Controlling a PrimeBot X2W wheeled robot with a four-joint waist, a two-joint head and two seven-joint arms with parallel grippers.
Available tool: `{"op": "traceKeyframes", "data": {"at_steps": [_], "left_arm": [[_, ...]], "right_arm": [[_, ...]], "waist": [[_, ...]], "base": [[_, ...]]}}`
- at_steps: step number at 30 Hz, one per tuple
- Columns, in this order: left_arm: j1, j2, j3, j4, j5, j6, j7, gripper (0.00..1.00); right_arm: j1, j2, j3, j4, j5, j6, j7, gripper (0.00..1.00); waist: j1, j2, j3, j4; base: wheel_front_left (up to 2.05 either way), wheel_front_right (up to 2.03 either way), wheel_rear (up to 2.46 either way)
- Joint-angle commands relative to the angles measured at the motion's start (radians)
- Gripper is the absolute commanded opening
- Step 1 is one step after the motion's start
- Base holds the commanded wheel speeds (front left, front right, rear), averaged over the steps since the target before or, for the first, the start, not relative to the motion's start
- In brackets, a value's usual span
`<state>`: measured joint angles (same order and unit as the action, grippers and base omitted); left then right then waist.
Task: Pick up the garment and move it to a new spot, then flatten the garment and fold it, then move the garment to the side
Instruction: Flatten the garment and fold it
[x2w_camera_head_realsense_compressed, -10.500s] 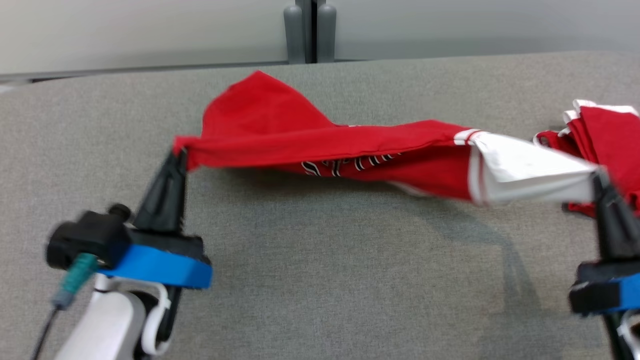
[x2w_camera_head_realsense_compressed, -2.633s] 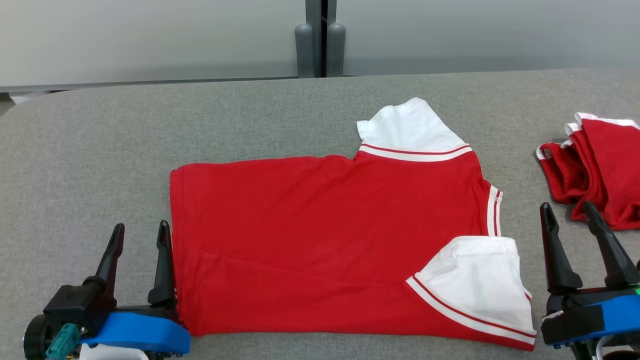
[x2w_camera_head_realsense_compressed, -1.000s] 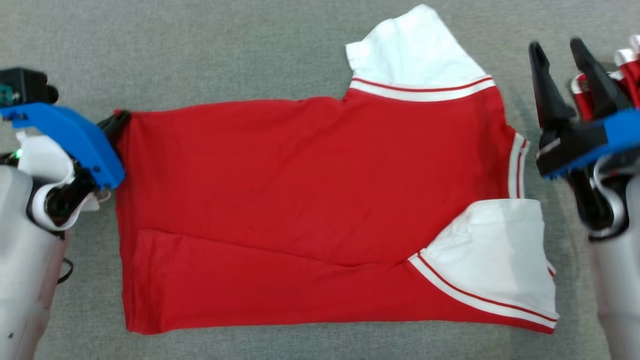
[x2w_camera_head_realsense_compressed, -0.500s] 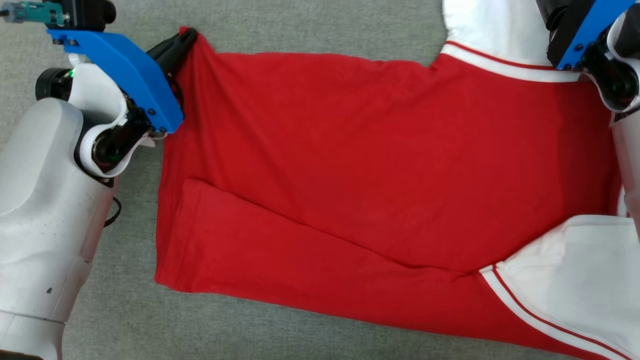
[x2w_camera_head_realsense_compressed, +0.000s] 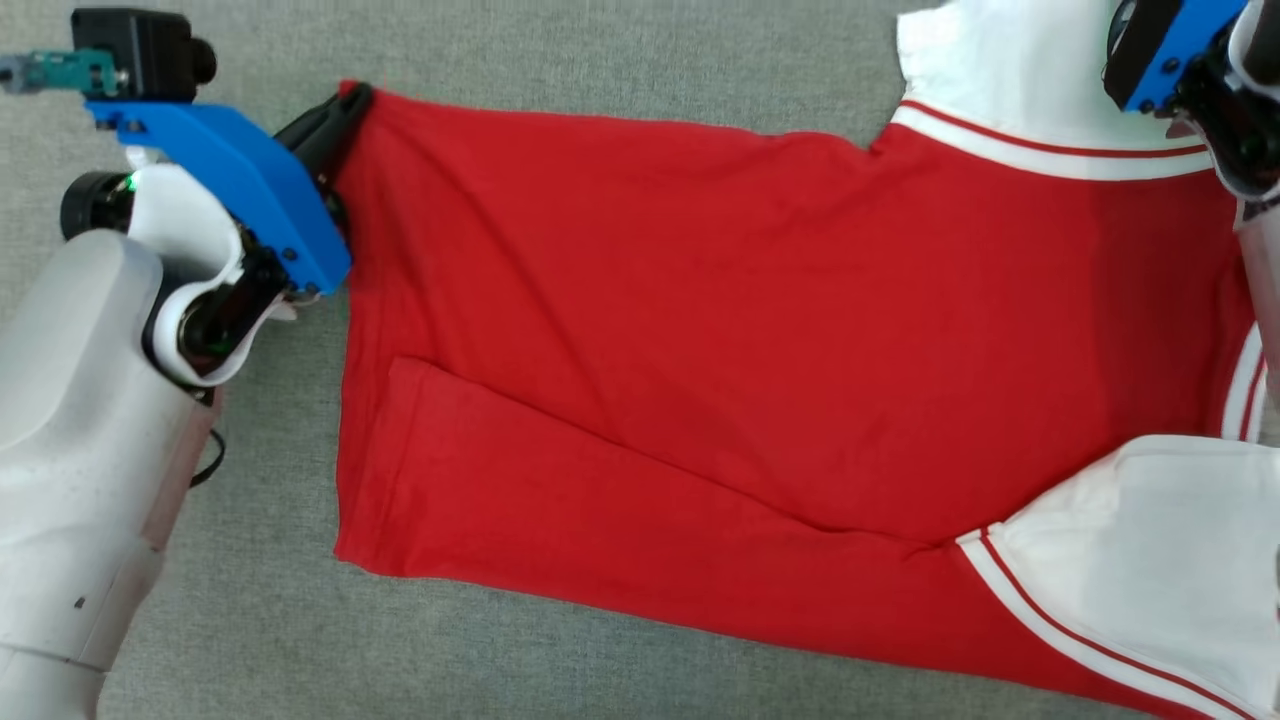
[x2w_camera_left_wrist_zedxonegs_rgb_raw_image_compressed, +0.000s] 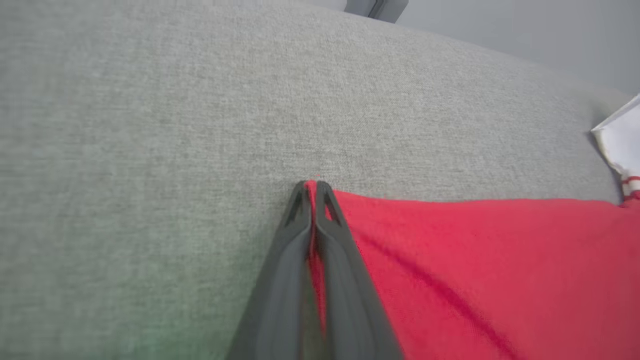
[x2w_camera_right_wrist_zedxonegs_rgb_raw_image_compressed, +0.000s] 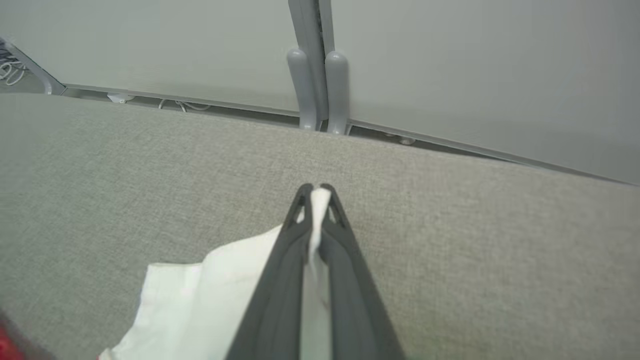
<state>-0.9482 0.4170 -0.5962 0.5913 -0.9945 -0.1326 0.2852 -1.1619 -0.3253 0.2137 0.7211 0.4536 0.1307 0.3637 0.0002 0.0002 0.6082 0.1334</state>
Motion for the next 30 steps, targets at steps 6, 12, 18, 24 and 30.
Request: {"op": "traceKeyframes", "data": {"at_steps": [6,12,18,24,30], "left_arm": [[0.054,0.057,0.016,-0.043,-0.025,0.004,-0.054,0.0],[0.142,0.096,0.026,-0.124,-0.03,0.02,-0.088,0.0],[0.289,0.135,0.044,-0.216,-0.047,0.057,-0.139,0.0],[0.416,0.16,0.065,-0.291,-0.066,0.095,-0.193,0.0],[0.542,0.184,0.089,-0.374,-0.084,0.137,-0.243,0.0]], "right_arm": [[0.146,-0.056,0.012,-0.17,0.059,0.0,-0.177,0.0],[0.318,-0.087,0.0,-0.327,0.105,0.0,-0.236,0.0],[0.56,-0.096,-0.007,-0.5,0.128,0.0,-0.242,0.0],[0.785,-0.064,-0.051,-0.616,0.154,0.0,-0.262,0.0],[1.015,0.017,-0.136,-0.713,0.155,0.0,-0.275,0.0]], "waist": [[-0.0002,-0.0002,-0.098,-0.048],[-0.0002,-0.0002,-0.169,-0.074],[-0.0002,-0.0002,-0.208,-0.101],[-0.0002,-0.0002,-0.225,-0.111],[-0.0002,-0.0002,-0.248,-0.119]], "base": [[0.0,0.0,0.0],[0.0,0.0,0.0],[0.0,0.0,0.0],[0.0,0.0,0.0],[0.0,0.0,0.0]]}}
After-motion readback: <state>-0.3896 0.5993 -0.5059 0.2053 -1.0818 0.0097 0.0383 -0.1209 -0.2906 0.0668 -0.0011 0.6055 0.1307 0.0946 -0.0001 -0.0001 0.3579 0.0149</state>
